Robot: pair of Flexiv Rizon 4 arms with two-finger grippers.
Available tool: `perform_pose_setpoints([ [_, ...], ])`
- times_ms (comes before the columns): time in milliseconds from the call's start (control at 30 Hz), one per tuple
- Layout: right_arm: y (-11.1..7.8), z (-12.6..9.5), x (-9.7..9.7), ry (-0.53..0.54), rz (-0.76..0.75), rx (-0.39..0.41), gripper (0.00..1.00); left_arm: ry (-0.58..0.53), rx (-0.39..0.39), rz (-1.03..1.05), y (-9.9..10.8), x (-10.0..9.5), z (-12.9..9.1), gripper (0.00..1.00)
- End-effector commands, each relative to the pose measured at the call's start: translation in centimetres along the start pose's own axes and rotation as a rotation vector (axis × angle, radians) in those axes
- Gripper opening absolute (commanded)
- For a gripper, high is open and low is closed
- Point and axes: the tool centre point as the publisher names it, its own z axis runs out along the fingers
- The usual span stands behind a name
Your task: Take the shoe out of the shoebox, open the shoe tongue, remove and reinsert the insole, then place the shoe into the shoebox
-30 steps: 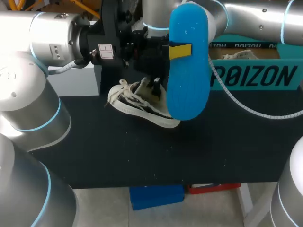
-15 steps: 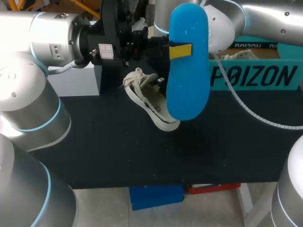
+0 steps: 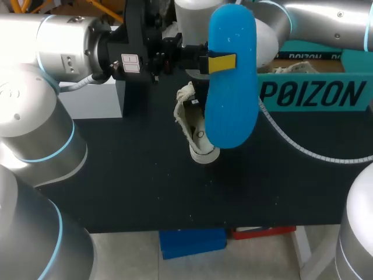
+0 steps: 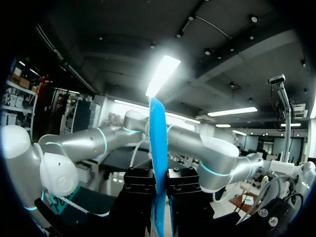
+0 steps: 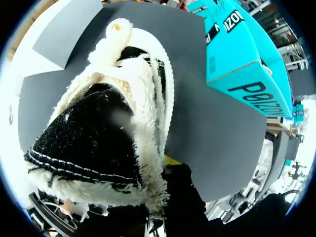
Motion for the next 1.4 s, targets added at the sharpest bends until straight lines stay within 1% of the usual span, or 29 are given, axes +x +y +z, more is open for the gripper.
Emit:
perform_pose_setpoints([
  [33,1.2,1.0,0.5,-0.081,0.125,0.036,0.00,-0.003,-0.001,0.000,0.1,0.0,0.2,0.00],
  [300,2.6,2.9,0.4,-0.072,0.127,0.037,0.00,-0.003,-0.001,0.000,0.1,0.0,0.2,0.00],
  [467,3.1,4.3,0.2,-0.062,0.126,0.041,0.00,-0.003,-0.001,0.000,0.1,0.0,0.2,0.00],
  [667,2.7,5.9,0.3,-0.054,0.160,0.057,0.00,-0.003,-0.001,0.000,0.1,0.0,0.2,0.00],
  [700,2.6,6.0,0.2,-0.048,0.169,0.061,0.02,-0.003,-0.001,0.000,0.1,0.0,0.2,0.00],
  [733,2.4,6.0,0.2,-0.042,0.174,0.057,0.37,-0.003,-0.001,0.000,0.1,0.0,0.2,0.00],
  [767,2.0,5.9,0.0,-0.042,0.180,0.050,1.00,-0.003,-0.001,0.000,0.1,0.0,0.2,0.00],
  [833,1.4,5.6,-0.4,-0.032,0.187,0.035,1.00,-0.003,-0.001,0.000,0.1,0.0,0.2,0.00],
  [967,0.0,4.0,-1.0,0.024,0.197,-0.019,1.00,-0.003,-0.001,0.000,0.1,0.0,0.2,0.00],
  [1067,-1.1,2.1,-0.9,0.092,0.185,-0.082,1.00,-0.003,-0.001,0.000,0.1,0.0,0.2,0.00],
  [1133,-1.7,0.7,-0.8,0.166,0.168,-0.133,1.00,-0.003,-0.001,0.000,0.1,0.0,0.2,0.00],
  [1167,-1.9,-0.1,-0.6,0.216,0.152,-0.157,1.00,-0.003,-0.001,0.000,0.1,0.0,0.2,0.00],
  [1233,-2.3,-1.4,-0.2,0.360,0.118,-0.208,1.00,-0.003,-0.001,0.000,0.1,0.0,0.2,0.00],
  [1267,-2.4,-2.1,0.0,0.483,0.089,-0.237,1.00,-0.003,-0.001,0.000,0.1,0.0,0.2,0.00],
  [1300,-2.4,-2.7,0.4,0.636,0.014,-0.255,1.00,-0.003,-0.001,0.000,0.1,0.0,0.2,0.00],
  [1333,-2.5,-3.5,1.0,0.728,-0.073,-0.270,1.00,-0.003,-0.001,0.000,0.1,0.0,0.2,0.00],
  [1400,-2.5,-3.5,1.0,0.728,-0.073,-0.270,1.00,-0.003,-0.001,0.000,0.1,0.0,0.2,0.00],
])
